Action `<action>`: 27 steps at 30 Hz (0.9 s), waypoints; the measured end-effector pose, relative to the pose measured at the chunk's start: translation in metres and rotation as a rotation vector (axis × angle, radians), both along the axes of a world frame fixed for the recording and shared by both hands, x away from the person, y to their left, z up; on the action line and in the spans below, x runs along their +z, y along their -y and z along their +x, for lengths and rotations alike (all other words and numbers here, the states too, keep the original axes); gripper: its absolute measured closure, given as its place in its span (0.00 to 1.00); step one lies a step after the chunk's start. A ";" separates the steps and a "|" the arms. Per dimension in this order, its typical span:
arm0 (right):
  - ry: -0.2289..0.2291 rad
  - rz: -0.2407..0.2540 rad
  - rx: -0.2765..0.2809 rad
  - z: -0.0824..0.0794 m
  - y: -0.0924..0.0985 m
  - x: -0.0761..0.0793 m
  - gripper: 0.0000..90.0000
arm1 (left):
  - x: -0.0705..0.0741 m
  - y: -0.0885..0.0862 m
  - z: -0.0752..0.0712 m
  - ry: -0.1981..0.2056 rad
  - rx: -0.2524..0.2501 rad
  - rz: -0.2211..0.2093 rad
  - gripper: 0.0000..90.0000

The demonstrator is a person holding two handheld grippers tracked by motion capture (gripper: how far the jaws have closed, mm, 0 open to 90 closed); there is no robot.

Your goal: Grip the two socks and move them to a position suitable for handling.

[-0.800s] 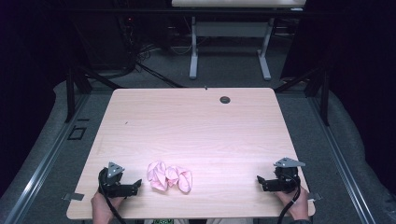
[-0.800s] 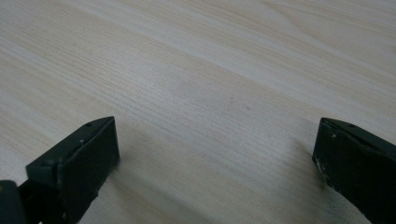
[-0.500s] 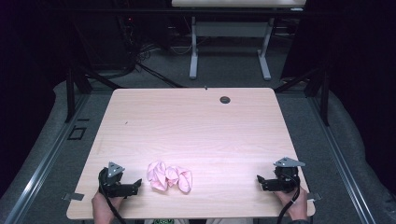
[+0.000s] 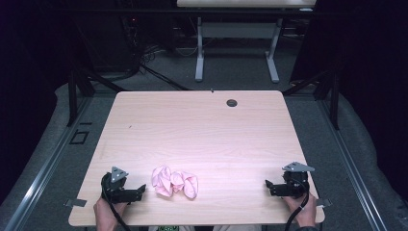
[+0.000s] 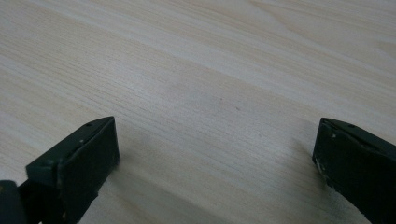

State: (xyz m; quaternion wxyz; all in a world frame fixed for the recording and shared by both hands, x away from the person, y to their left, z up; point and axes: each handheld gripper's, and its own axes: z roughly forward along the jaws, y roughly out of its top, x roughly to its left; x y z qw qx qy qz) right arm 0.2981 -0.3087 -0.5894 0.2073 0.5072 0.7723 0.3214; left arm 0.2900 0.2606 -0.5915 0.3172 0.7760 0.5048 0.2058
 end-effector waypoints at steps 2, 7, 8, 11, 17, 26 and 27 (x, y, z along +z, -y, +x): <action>0.003 0.001 0.000 0.000 0.000 0.000 0.00 | 0.001 -0.001 0.000 -0.002 -0.007 -0.011 0.00; 0.000 0.000 -0.002 0.000 0.000 0.000 0.00 | 0.020 -0.003 -0.002 0.001 -0.042 -0.082 0.00; 0.001 0.000 -0.002 0.000 0.000 0.000 0.00 | 0.031 0.001 -0.001 -0.003 -0.065 -0.094 0.00; 0.001 0.000 -0.002 0.000 0.000 0.000 0.00 | 0.041 0.006 0.000 -0.002 -0.095 -0.099 0.00; 0.001 -0.001 -0.004 0.000 0.000 0.000 0.00 | 0.064 0.029 0.001 -0.005 -0.183 -0.092 0.00; 0.007 0.000 -0.015 0.000 0.000 -0.001 0.00 | 0.083 0.088 0.009 -0.110 -0.350 -0.077 0.00; 0.007 0.000 -0.016 0.000 0.000 -0.001 0.00 | 0.083 0.101 0.014 -0.139 -0.374 -0.049 0.00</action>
